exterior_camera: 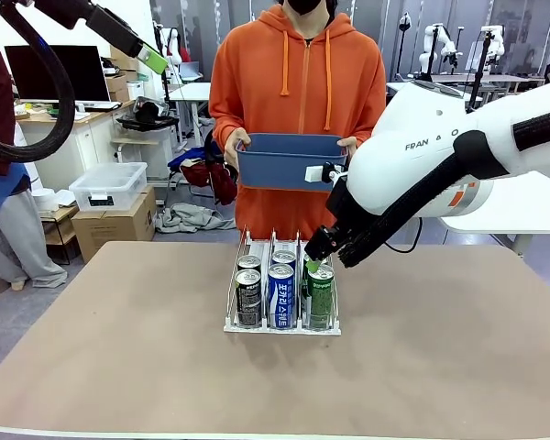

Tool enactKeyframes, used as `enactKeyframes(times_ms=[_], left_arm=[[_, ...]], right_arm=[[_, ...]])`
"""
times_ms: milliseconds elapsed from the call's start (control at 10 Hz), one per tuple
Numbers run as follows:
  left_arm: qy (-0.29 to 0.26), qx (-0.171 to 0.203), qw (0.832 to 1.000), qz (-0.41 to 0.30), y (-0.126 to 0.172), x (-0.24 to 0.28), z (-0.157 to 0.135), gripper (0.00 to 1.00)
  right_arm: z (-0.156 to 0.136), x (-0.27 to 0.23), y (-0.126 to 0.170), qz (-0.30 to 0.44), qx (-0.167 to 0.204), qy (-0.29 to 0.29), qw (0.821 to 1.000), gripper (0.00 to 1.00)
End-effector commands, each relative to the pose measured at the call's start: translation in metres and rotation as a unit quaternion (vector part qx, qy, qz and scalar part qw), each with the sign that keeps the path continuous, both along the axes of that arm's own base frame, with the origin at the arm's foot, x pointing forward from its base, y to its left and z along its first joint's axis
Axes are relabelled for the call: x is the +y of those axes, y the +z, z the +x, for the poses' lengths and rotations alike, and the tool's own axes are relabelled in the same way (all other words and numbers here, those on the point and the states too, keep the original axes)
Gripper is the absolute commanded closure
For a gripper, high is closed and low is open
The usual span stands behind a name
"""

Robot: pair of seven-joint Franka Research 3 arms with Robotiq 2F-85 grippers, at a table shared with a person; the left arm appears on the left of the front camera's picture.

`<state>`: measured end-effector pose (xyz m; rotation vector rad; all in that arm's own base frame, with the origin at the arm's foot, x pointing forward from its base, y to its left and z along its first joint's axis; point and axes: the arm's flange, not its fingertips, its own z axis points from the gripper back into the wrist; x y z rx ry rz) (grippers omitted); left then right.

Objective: Fill the beverage cans into the dispenser.
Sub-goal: Pick up the Pepsi coke handed by the human.

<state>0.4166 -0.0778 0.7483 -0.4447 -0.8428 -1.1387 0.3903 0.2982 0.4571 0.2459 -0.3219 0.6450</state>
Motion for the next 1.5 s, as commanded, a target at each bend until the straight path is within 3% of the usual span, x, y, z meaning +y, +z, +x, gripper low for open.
enactKeyframes(times_ms=[0,200,300,500,600,1000,1400], left_arm=[[-0.002,0.001,1.0,-0.005,-0.001,0.001,0.0,0.0],[-0.002,0.001,1.0,-0.005,-0.001,0.001,0.0,0.0],[-0.002,0.001,1.0,-0.005,-0.001,0.001,0.0,0.0],[-0.002,0.001,1.0,-0.005,-0.001,0.001,0.0,0.0],[-0.002,0.001,1.0,-0.005,-0.001,0.001,0.0,0.0],[-0.002,0.001,1.0,-0.005,-0.001,0.001,0.0,0.0],[-0.002,0.001,1.0,-0.005,-0.001,0.001,0.0,0.0]], right_arm=[[0.0,0.0,0.0,0.0,0.0,0.0,1.0,0.0],[0.002,-0.013,0.033,0.03,0.003,0.081,0.996,0.0],[0.004,-0.024,0.056,0.055,0.025,0.111,0.992,0.0],[0.026,-0.052,0.096,0.05,-0.009,0.165,0.985,0.0],[0.03,-0.064,0.119,0.051,0.006,0.155,0.987,0.0],[0.06,-0.124,0.223,0.079,-0.046,0.107,0.99,0.0],[0.068,-0.158,0.298,0.097,-0.082,0.078,0.989,0.0]])
